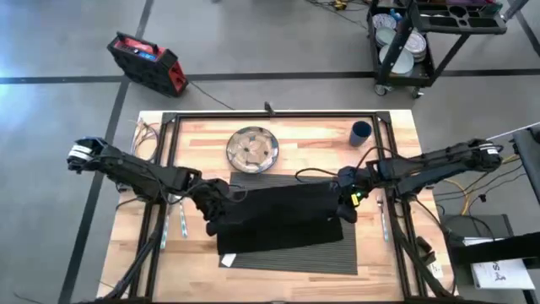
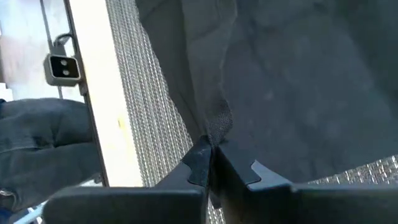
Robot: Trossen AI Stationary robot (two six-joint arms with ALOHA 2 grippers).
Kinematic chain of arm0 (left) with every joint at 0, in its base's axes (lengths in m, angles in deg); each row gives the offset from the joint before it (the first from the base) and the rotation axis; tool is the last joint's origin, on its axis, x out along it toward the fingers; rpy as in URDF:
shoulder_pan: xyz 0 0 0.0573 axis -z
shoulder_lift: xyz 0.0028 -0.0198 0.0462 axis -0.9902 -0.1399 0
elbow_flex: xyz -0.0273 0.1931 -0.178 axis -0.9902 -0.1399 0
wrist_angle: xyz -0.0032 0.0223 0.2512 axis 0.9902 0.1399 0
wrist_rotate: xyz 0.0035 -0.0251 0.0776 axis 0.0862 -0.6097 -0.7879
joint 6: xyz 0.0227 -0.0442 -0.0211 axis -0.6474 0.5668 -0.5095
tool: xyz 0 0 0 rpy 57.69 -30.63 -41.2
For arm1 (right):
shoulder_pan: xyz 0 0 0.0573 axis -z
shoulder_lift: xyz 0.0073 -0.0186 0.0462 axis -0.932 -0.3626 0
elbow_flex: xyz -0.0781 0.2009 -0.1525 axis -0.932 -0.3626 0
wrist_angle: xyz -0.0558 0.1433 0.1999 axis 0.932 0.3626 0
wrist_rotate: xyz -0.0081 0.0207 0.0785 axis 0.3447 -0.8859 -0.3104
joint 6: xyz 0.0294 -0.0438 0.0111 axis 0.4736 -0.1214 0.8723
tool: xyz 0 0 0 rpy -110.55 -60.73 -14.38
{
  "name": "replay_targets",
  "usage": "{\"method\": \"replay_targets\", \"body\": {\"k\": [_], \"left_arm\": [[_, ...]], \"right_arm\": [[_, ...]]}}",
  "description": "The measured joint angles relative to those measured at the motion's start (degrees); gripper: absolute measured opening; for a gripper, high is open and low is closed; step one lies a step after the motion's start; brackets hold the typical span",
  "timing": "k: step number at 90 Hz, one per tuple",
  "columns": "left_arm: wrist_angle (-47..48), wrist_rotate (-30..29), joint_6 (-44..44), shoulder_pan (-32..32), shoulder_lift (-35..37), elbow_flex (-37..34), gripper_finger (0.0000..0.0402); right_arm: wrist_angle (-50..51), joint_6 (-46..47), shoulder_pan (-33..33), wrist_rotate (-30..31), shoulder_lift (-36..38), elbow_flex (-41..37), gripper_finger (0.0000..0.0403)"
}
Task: Set table place
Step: Fold the black napkin
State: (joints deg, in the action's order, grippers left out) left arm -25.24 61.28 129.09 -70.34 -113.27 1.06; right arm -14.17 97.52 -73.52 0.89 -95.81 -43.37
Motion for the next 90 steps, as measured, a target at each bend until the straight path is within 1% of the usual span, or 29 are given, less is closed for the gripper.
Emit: {"method": "replay_targets", "body": {"k": [26, 64, 70, 78, 84, 90], "left_arm": [[-2.76, 2.08, -0.40, 0.72, -2.96, -0.02, 0.0000], [-4.00, 2.90, -1.70, 2.02, -6.06, -0.02, 0.0000], [-4.10, 3.70, -2.62, 2.06, -6.73, -0.02, 0.0000], [-3.84, 3.93, -4.30, 2.10, -7.51, -0.07, 0.0000], [-2.98, 4.77, -6.24, 2.25, -7.82, -0.07, 0.0004], [-1.75, 6.28, -8.27, 2.27, -8.01, -0.07, 0.0015]], "right_arm": [[0.19, 0.38, 0.02, 0.01, 0.00, -1.02, 0.0000], [-0.39, 1.02, 0.02, -0.10, 0.00, -2.85, 0.0000], [-1.47, 0.85, 0.02, -1.09, 0.00, -3.39, 0.0000], [-2.96, -0.76, -0.54, -3.84, 0.00, -3.78, 0.0004], [-2.98, -3.04, -1.66, -6.43, 0.00, -3.90, 0.0017], [-2.78, -5.25, -2.89, -8.97, 0.00, -4.05, 0.0039]]}}
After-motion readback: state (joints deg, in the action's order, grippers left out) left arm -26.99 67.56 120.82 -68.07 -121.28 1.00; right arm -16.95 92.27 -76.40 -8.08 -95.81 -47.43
